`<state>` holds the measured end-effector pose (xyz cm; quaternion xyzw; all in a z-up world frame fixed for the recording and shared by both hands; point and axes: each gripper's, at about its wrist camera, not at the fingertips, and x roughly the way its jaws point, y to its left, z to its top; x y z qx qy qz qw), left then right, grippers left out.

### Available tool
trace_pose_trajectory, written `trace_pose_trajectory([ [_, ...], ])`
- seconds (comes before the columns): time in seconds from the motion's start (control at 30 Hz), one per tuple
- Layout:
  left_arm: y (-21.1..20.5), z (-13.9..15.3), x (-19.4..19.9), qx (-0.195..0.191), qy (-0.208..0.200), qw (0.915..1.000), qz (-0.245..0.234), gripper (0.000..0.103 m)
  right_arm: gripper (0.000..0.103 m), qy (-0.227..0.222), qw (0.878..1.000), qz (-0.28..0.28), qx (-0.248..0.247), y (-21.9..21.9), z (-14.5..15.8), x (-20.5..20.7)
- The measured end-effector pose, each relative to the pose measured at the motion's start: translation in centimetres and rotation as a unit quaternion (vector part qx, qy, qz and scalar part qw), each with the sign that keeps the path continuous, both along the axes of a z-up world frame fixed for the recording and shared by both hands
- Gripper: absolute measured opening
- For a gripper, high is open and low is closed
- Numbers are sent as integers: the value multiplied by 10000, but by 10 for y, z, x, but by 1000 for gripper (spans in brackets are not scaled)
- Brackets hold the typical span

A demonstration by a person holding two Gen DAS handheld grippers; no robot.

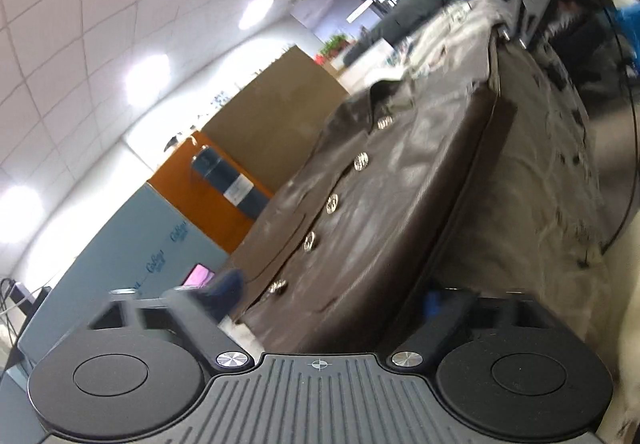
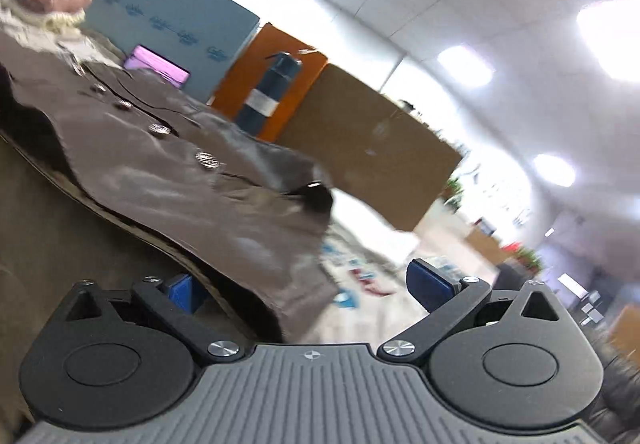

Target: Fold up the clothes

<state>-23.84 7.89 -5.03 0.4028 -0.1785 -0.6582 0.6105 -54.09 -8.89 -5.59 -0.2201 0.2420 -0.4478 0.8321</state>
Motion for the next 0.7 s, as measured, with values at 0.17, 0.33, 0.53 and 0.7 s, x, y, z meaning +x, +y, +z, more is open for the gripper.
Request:
trace_pose_trajectory([
  [0.17, -5, 0, 9, 125, 193, 9997, 112, 13, 39, 495, 9985, 154, -163, 1, 3, 5],
  [0.33, 4, 3, 16, -69, 738, 9970, 229, 6, 6, 506, 9978, 298, 310, 5, 11, 3],
  [0.53, 5, 18, 31, -591, 1357, 9886, 283, 7, 6, -420, 9966, 587, 406, 6, 43, -11],
  [0.7, -32, 45, 59, -1262, 1924, 9728, 275, 7, 6, -741, 9935, 863, 113, -26, 81, 3],
])
